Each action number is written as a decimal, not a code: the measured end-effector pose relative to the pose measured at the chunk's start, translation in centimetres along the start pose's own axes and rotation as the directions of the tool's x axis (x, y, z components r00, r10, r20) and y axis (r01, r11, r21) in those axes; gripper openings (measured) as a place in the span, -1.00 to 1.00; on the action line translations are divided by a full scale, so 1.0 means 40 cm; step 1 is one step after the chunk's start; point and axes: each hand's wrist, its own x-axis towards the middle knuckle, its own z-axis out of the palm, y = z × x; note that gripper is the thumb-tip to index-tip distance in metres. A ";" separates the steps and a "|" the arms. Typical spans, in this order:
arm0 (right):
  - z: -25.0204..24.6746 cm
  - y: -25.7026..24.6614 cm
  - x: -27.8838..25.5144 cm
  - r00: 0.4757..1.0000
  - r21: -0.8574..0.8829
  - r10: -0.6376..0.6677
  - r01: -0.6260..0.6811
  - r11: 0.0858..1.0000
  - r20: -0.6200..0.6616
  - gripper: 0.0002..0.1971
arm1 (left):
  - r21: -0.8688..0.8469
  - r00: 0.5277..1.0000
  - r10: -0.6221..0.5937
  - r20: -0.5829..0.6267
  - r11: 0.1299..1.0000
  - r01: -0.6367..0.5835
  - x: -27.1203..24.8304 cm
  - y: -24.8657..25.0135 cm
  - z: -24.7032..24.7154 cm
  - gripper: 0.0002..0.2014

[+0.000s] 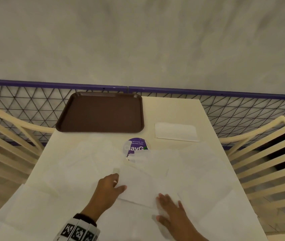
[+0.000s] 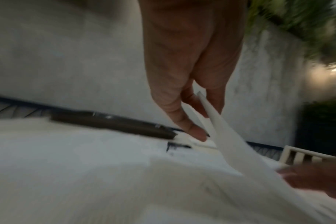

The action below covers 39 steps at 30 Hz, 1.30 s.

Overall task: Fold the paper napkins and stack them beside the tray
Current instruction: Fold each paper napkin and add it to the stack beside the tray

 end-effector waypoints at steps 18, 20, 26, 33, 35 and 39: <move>-0.366 0.056 0.144 0.988 0.772 0.082 -0.153 0.617 0.130 -0.72 | -0.040 0.969 0.209 -0.128 0.976 -0.215 0.153 0.254 -0.020 -0.75; -0.424 0.121 0.179 0.979 0.795 0.172 -0.189 0.577 0.108 -0.69 | -0.055 0.973 0.205 -0.103 0.976 -0.211 0.211 0.264 0.019 -0.78; -0.612 0.298 0.346 0.907 0.829 0.417 -0.196 0.524 -0.050 -0.78 | -0.181 0.982 0.118 -0.145 0.973 -0.143 0.434 0.351 0.129 -0.81; -0.610 0.428 0.532 0.796 0.718 0.559 -0.246 0.651 -0.234 -0.60 | -0.107 0.984 0.046 -0.171 0.992 -0.064 0.628 0.325 0.266 -0.79; -0.586 0.445 0.554 0.785 0.669 0.567 -0.283 0.687 -0.250 -0.60 | -0.086 0.986 0.019 -0.163 0.996 -0.033 0.652 0.301 0.290 -0.78; -0.543 0.453 0.574 0.773 0.519 0.545 -0.337 0.786 -0.325 -0.51 | 0.018 0.986 0.048 -0.157 0.999 -0.046 0.684 0.271 0.323 -0.74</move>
